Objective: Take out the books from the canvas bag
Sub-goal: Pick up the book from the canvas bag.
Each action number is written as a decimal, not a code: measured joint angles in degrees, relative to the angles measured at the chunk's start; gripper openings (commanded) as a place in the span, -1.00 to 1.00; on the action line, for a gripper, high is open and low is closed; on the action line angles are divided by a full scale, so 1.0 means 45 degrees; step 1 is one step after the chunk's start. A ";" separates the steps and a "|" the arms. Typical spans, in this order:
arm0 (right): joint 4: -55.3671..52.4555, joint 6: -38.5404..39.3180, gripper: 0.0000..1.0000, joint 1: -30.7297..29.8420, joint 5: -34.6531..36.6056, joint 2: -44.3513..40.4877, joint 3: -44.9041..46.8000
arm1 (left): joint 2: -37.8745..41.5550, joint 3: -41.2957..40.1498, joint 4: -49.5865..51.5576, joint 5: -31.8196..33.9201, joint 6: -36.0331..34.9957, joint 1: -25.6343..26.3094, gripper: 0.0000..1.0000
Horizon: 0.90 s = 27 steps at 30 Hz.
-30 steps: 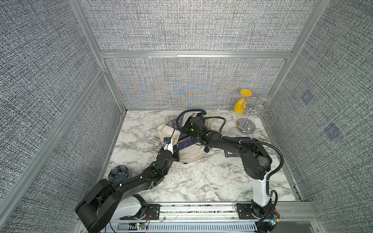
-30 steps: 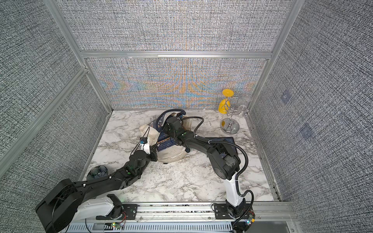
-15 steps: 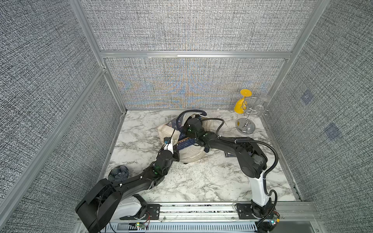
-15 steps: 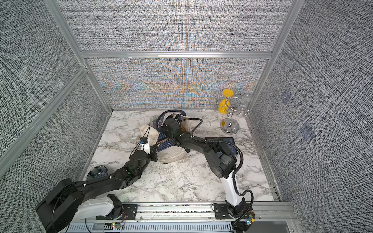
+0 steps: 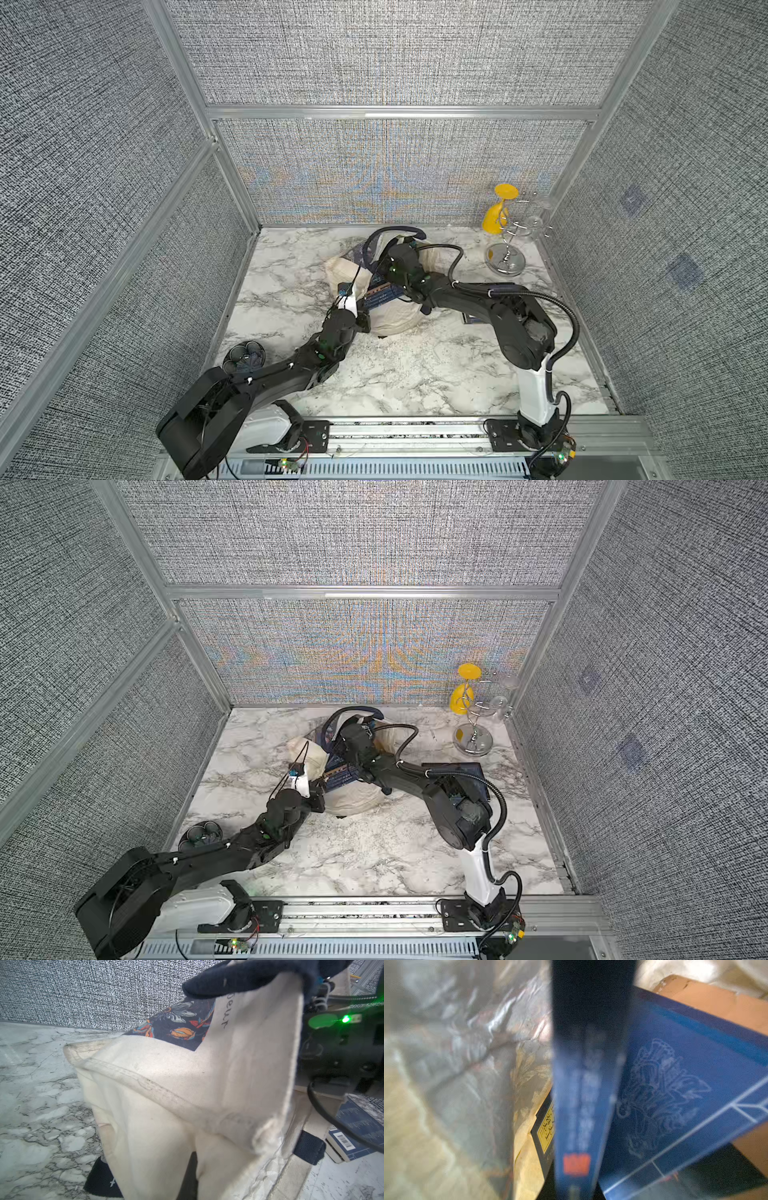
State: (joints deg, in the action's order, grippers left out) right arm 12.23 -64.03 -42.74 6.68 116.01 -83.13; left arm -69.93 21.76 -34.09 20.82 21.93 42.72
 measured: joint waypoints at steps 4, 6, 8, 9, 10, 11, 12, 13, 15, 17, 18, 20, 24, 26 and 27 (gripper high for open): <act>0.0087 0.0005 -1.00 -0.0010 -0.0136 -0.0325 0.0384 | -0.0005 0.0000 0.0000 0.0005 0.0000 0.0000 -1.00; 0.0117 0.0024 -1.00 -0.0019 -0.0248 -0.0544 0.0583 | -0.0005 0.0000 -0.0005 0.0010 0.0010 0.0000 -1.00; 0.0223 0.0053 -1.00 -0.0053 -0.0330 -0.0782 0.0826 | 0.0000 0.0000 -0.0005 0.0010 0.0044 0.0000 -1.00; 0.0301 0.0102 -1.00 -0.0083 -0.0364 -0.0923 0.0986 | 0.0000 0.0000 -0.0005 0.0015 0.0044 0.0000 -1.00; 0.0340 0.0146 -1.00 -0.0097 -0.0447 -0.1069 0.1141 | 0.0005 0.0000 -0.0005 0.0024 0.0044 0.0000 -1.00; 0.0359 0.0199 -1.00 -0.0097 -0.0549 -0.1190 0.1239 | 0.0005 0.0000 -0.0005 0.0034 0.0044 0.0000 -1.00; 0.0384 0.0257 -1.00 -0.0102 -0.0646 -0.1336 0.1350 | 0.0005 0.0000 -0.0005 0.0034 0.0049 0.0000 -1.00; 0.0398 0.0340 -1.00 -0.0112 -0.0656 -0.1496 0.1486 | 0.0005 0.0000 -0.0005 0.0039 0.0053 0.0000 -1.00; 0.0495 0.0452 -1.00 -0.0121 -0.0753 -0.1807 0.1778 | 0.0005 0.0000 -0.0005 0.0039 0.0087 0.0000 -1.00; 0.0563 0.0607 -1.00 -0.0121 -0.0884 -0.2113 0.2113 | 0.0005 0.0000 -0.0005 0.0039 0.0141 0.0000 -1.00; 0.0559 0.0704 -1.00 -0.0121 -0.0889 -0.2288 0.2297 | 0.0005 0.0000 -0.0005 0.0039 0.0141 0.0000 -1.00; 0.0568 0.0840 -1.00 -0.0146 -0.0918 -0.2584 0.2608 | 0.0010 0.0000 -0.0005 0.0039 0.0141 0.0000 -1.00; 0.0573 0.1132 -1.00 -0.0155 -0.0937 -0.3279 0.3390 | 0.0092 0.0000 0.0005 0.0049 0.0185 0.0000 -1.00; 0.0568 0.1287 -1.00 -0.0155 -0.0947 -0.3633 0.3774 | 0.0121 0.0000 0.0005 0.0058 0.0185 0.0000 -1.00; 0.0568 0.1365 -1.00 -0.0155 -0.0962 -0.3842 0.3993 | 0.0121 0.0000 0.0005 0.0058 0.0185 0.0000 -1.00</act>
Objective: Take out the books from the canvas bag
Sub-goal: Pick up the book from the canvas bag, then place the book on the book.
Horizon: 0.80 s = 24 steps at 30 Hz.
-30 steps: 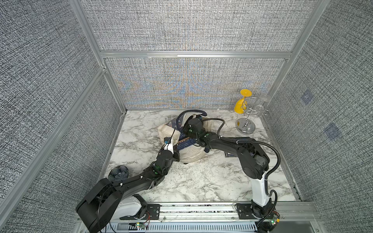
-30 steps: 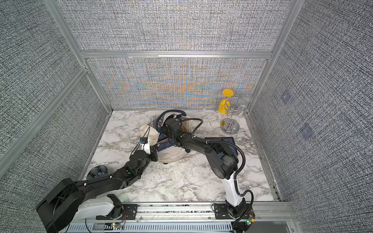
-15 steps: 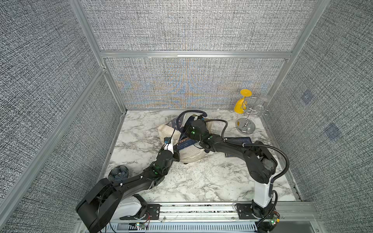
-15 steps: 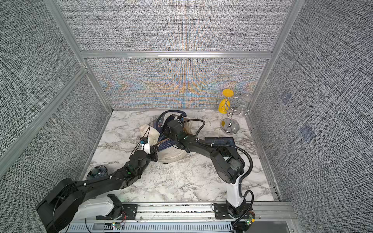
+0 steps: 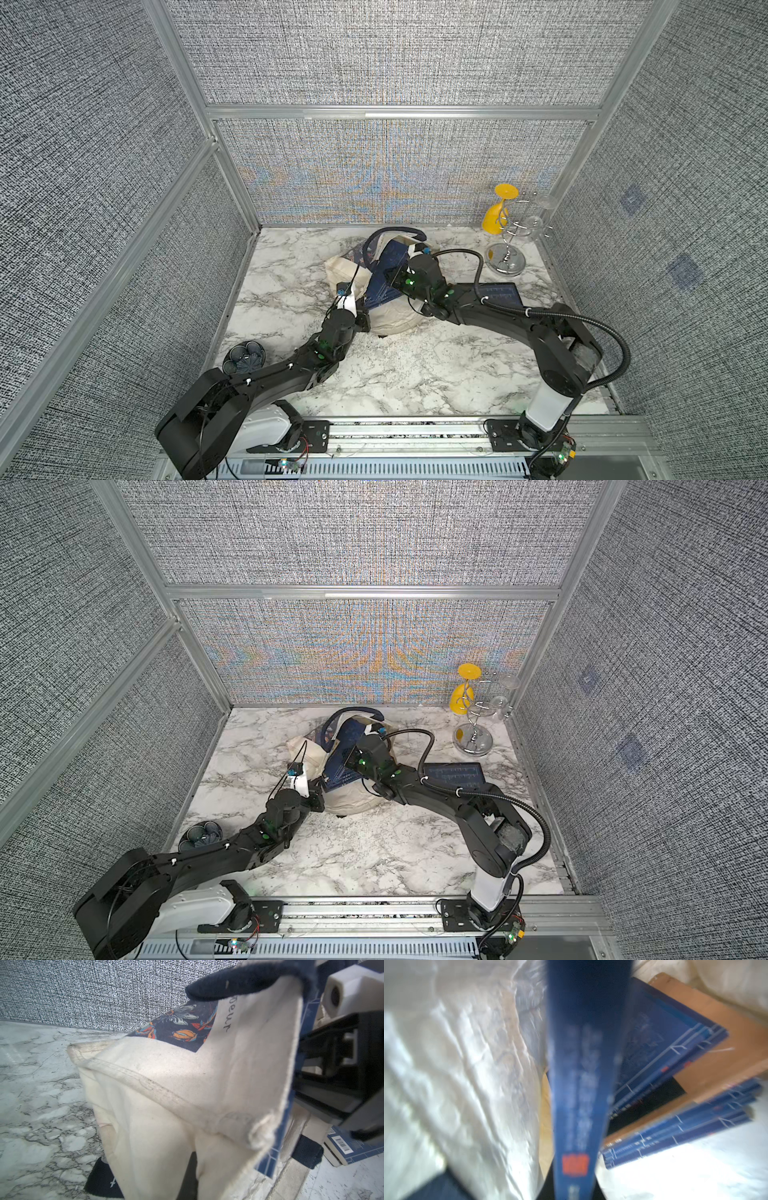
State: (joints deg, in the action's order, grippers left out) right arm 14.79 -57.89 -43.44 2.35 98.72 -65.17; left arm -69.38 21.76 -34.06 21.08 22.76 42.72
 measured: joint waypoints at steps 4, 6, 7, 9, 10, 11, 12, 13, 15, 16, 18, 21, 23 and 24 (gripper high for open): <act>0.0015 0.0393 -1.00 -0.0005 -0.0039 -0.0767 0.0772 | 0.0000 0.0000 0.0015 0.0000 0.0015 0.0000 -1.00; -0.0010 0.0622 -1.00 -0.0010 -0.0092 -0.1127 0.1127 | -0.0010 0.0000 0.0015 0.0000 0.0044 0.0000 -1.00; -0.0024 0.0743 -1.00 -0.0010 -0.0126 -0.1336 0.1331 | -0.0015 0.0000 0.0015 0.0000 0.0044 0.0000 -1.00; -0.0058 0.0967 -1.00 -0.0015 -0.0160 -0.1792 0.1710 | -0.0019 0.0000 0.0019 0.0000 0.0044 0.0000 -1.00; -0.0029 0.1083 -1.00 -0.0015 -0.0136 -0.2103 0.1996 | -0.0019 0.0000 0.0019 0.0000 0.0044 0.0000 -1.00; -0.0083 0.1185 -1.00 -0.0015 -0.0092 -0.2404 0.2259 | -0.0015 0.0000 0.0024 0.0000 0.0044 0.0000 -1.00; -0.0131 0.1321 -1.00 -0.0015 -0.0015 -0.2749 0.2535 | -0.0015 0.0000 0.0024 0.0000 0.0044 0.0000 -1.00; -0.0243 0.1457 -1.00 -0.0010 0.0039 -0.3084 0.2773 | -0.0015 0.0000 0.0024 0.0000 0.0044 0.0000 -1.00; -0.0486 0.1715 -1.00 -0.0010 0.0131 -0.3852 0.3181 | -0.0015 0.0000 0.0029 0.0000 0.0044 0.0000 -1.00; -0.0563 0.1889 -1.00 -0.0010 0.0204 -0.4269 0.3361 | -0.0015 0.0000 0.0029 0.0000 0.0044 0.0000 -1.00; -0.0695 0.2215 -1.00 -0.0010 0.0398 -0.5100 0.3677 | -0.0015 0.0000 0.0034 0.0000 0.0049 0.0000 -1.00; -0.1137 0.2671 -1.00 -0.0005 0.0656 -0.6207 0.4022 | -0.0019 0.0000 0.0039 0.0000 0.0049 0.0000 -1.00; -0.1457 0.2880 -1.00 0.0005 0.0957 -0.6994 0.4323 | -0.0034 0.0000 0.0039 0.0000 0.0049 0.0000 -1.00; -0.1574 0.2977 -1.00 0.0024 0.1098 -0.7315 0.4473 | -0.0044 0.0000 0.0039 0.0000 0.0049 0.0000 -1.00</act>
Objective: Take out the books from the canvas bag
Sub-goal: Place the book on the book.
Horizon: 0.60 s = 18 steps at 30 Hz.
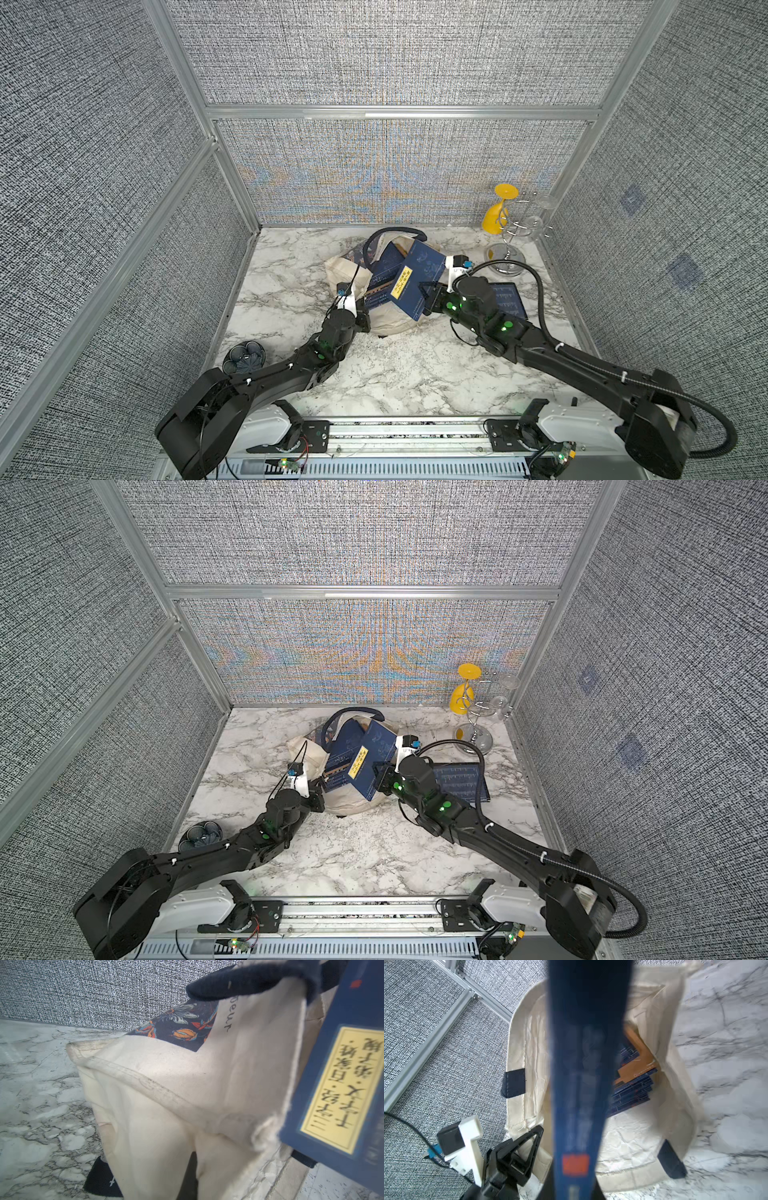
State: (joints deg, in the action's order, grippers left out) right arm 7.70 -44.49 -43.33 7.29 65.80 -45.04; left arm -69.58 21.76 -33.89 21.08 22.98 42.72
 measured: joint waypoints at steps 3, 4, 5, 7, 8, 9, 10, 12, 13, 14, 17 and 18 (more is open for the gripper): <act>-0.0418 0.0223 -1.00 0.0155 0.0505 -0.1112 0.0549 | -0.0015 0.0000 0.0000 -0.0005 0.0005 0.0000 -1.00; -0.0583 0.0272 -1.00 0.0238 0.0719 -0.1530 0.0743 | -0.0015 0.0000 0.0000 0.0000 0.0005 0.0000 -1.00; -0.0743 0.0306 -1.00 0.0335 0.0947 -0.1953 0.0933 | -0.0015 0.0000 0.0000 0.0000 0.0005 0.0000 -1.00; -0.1001 0.0340 -1.00 0.0525 0.1409 -0.2744 0.1292 | -0.0015 0.0000 0.0000 0.0000 0.0005 0.0000 -1.00; -0.1117 0.0335 -1.00 0.0646 0.1666 -0.3181 0.1506 | -0.0015 0.0000 0.0000 0.0000 0.0005 0.0000 -1.00; -0.1214 0.0330 -1.00 0.0748 0.1870 -0.3521 0.1685 | -0.0015 0.0000 0.0000 0.0000 0.0005 0.0000 -1.00; -0.1370 0.0321 -1.00 0.0903 0.2142 -0.3978 0.1909 | -0.0015 0.0000 0.0000 0.0005 0.0005 0.0000 -1.00; -0.1588 0.0151 -1.00 0.1180 0.2642 -0.4726 0.2302 | -0.0015 0.0000 0.0000 0.0005 0.0005 0.0000 -1.00; -0.1705 0.0000 -1.00 0.1345 0.2924 -0.5144 0.2550 | -0.0019 0.0000 0.0000 0.0005 0.0005 0.0000 -1.00; -0.1787 -0.0121 -1.00 0.1486 0.3104 -0.5484 0.2769 | -0.0039 0.0005 0.0000 0.0005 0.0005 0.0000 -1.00; -0.2089 -0.0646 -1.00 0.1923 0.3789 -0.6324 0.3298 | -0.0121 0.0024 -0.0005 -0.0005 0.0010 0.0000 -1.00; -0.2176 -0.0879 -1.00 0.2098 0.4002 -0.6504 0.3463 | -0.0155 0.0044 -0.0005 -0.0005 0.0010 0.0000 -1.00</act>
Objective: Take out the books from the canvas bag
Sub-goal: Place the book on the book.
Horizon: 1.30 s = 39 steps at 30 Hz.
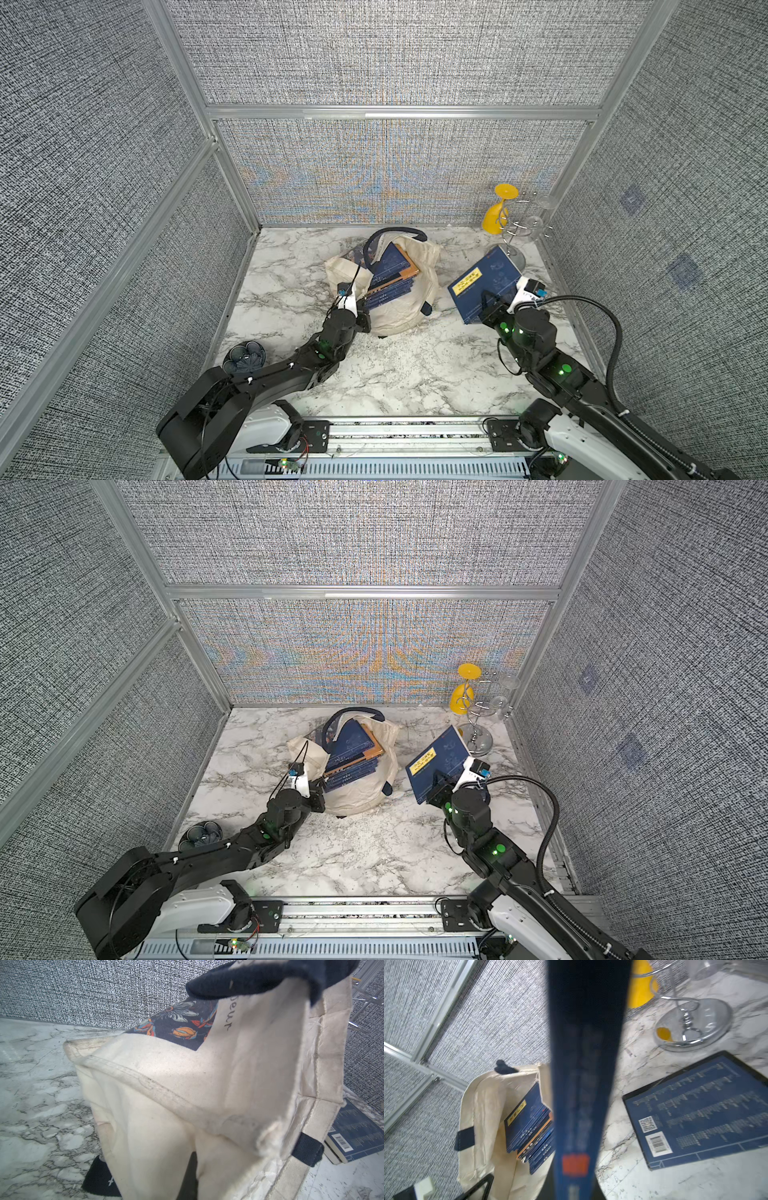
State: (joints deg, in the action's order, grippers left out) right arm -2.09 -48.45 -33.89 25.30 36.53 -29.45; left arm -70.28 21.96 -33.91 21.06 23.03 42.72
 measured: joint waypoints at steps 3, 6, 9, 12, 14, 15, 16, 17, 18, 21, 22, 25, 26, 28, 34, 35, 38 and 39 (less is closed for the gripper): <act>-0.0228 -0.0748 -1.00 0.0602 0.0325 -0.0097 0.0461 | -0.0073 0.0019 -0.0005 -0.0005 0.0034 0.0005 -1.00; -0.0248 -0.1685 -1.00 0.1331 0.0272 0.0325 0.0865 | -0.0092 0.0019 -0.0005 -0.0005 0.0034 0.0010 -1.00; -0.0097 -0.2370 -1.00 0.2011 -0.0083 0.1088 0.1175 | -0.0097 0.0019 -0.0005 -0.0005 0.0034 0.0010 -1.00; 0.0408 -0.2987 -1.00 0.2399 -0.0209 0.1753 0.1481 | -0.0097 0.0019 -0.0005 -0.0005 0.0034 0.0010 -1.00; 0.0835 -0.3536 -1.00 0.2667 -0.0287 0.2244 0.1729 | -0.0097 0.0019 -0.0005 -0.0005 0.0034 0.0010 -1.00; 0.1025 -0.3793 -1.00 0.2807 -0.0330 0.2535 0.1826 | -0.0097 0.0019 -0.0005 -0.0005 0.0034 0.0010 -1.00; 0.1273 -0.4114 -1.00 0.2968 -0.0403 0.2914 0.1923 | -0.0092 0.0019 -0.0005 -0.0005 0.0034 0.0010 -1.00; 0.1477 -0.4391 -1.00 0.3065 -0.0481 0.3225 0.1991 | -0.0092 0.0019 -0.0005 -0.0005 0.0034 0.0010 -1.00; 0.1734 -0.4648 -1.00 0.3172 -0.0568 0.3662 0.2040 | -0.0087 0.0019 -0.0005 -0.0005 0.0034 0.0010 -1.00; 0.2453 -0.5484 -1.00 0.3337 -0.0772 0.4721 0.2166 | -0.0073 0.0019 0.0000 -0.0005 0.0039 0.0010 -1.00; 0.2744 -0.5756 -1.00 0.3410 -0.0835 0.5037 0.2254 | -0.0068 0.0019 0.0000 -0.0005 0.0039 0.0010 -1.00; 0.3279 -0.6489 -1.00 0.3653 -0.1064 0.5950 0.2336 | -0.0024 0.0019 0.0000 -0.0005 0.0039 0.0010 -1.00; 0.3337 -0.6664 -1.00 0.3696 -0.1069 0.6173 0.2278 | -0.0019 0.0019 0.0000 0.0000 0.0039 0.0005 -1.00; 0.3589 -0.7121 -1.00 0.3779 -0.1059 0.6581 0.2234 | -0.0005 0.0019 0.0005 0.0000 0.0039 0.0005 -1.00; 0.4401 -0.7548 -1.00 0.4386 -0.1676 0.7868 0.1870 | 0.0005 0.0019 0.0005 -0.0005 0.0044 0.0010 -1.00; 0.4532 -0.7567 -1.00 0.4478 -0.1812 0.7990 0.1826 | 0.0005 0.0019 0.0005 -0.0005 0.0044 0.0010 -1.00; 0.4571 -0.7567 -0.93 0.4765 -0.2259 0.8238 0.1695 | 0.0005 0.0019 0.0005 -0.0005 0.0044 0.0010 -1.00; 0.4575 -0.7509 -0.90 0.4867 -0.2419 0.8272 0.1656 | 0.0005 0.0019 0.0005 -0.0005 0.0044 0.0010 -1.00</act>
State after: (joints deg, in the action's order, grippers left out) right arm 18.50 -82.24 -11.99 14.41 73.76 -22.00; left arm -70.26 22.04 -33.89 21.04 23.22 42.76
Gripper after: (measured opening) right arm 0.104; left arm 0.052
